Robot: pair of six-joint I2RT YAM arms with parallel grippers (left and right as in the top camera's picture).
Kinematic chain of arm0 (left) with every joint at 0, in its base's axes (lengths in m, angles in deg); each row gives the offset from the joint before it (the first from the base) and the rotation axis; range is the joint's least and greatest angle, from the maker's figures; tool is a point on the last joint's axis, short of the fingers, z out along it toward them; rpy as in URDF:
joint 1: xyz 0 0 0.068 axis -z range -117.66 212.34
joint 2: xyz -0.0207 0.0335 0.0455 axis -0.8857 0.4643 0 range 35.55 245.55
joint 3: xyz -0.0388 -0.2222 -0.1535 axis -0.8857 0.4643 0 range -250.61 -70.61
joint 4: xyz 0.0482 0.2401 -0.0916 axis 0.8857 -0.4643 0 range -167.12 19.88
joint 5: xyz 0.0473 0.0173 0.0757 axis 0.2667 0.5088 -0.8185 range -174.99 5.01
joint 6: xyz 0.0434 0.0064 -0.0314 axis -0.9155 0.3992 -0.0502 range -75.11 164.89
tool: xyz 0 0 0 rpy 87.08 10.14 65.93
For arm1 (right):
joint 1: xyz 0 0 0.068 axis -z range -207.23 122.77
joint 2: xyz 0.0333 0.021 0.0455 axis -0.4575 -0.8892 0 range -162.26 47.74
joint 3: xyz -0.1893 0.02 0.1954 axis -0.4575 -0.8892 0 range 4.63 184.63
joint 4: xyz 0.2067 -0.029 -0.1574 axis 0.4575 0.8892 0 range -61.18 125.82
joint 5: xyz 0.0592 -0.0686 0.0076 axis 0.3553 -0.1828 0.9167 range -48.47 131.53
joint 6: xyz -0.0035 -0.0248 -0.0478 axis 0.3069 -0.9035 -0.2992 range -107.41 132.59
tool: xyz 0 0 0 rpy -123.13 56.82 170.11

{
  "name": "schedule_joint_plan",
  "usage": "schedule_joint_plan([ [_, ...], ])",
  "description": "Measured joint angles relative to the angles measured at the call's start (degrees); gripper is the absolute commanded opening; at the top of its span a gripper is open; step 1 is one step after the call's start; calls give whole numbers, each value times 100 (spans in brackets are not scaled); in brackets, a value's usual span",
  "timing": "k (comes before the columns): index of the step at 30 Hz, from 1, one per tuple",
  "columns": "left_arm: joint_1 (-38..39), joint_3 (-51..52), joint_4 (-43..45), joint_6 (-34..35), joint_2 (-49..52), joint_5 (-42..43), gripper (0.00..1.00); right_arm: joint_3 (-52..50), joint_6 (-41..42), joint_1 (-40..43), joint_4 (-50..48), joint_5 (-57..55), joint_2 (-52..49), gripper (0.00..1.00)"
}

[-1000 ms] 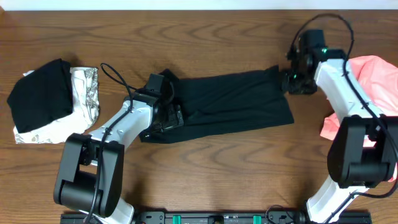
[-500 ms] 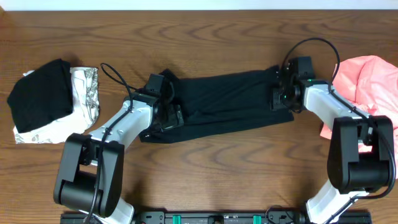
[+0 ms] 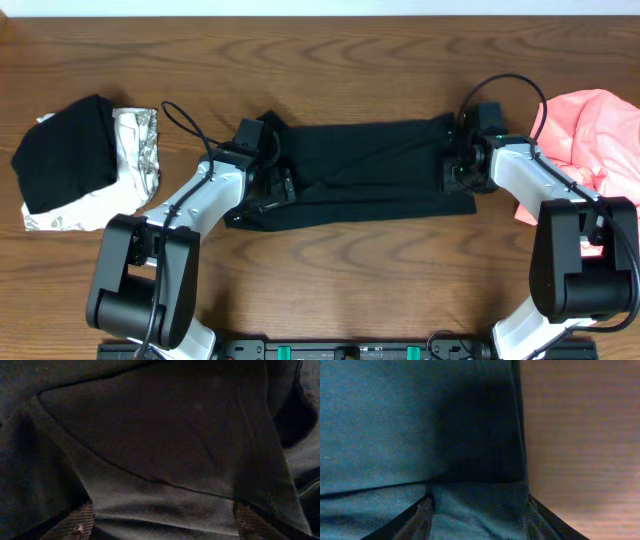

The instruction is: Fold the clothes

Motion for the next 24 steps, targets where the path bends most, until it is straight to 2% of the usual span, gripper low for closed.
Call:
schedule_joint_plan([
  [13, 0, 0, 0, 0, 0, 2, 91, 2, 839, 39, 741, -81, 17, 56],
  [16, 0, 0, 0, -4, 0, 4, 96, 2, 997, 72, 828, -63, 20, 57],
  [19, 0, -2, 2, 0, -11, 20, 100, 2, 1082, 101, 859, -35, 24, 59],
  [24, 0, -7, -70, -160, -48, 2, 98, -9, 1123, 111, 754, 50, 42, 65],
])
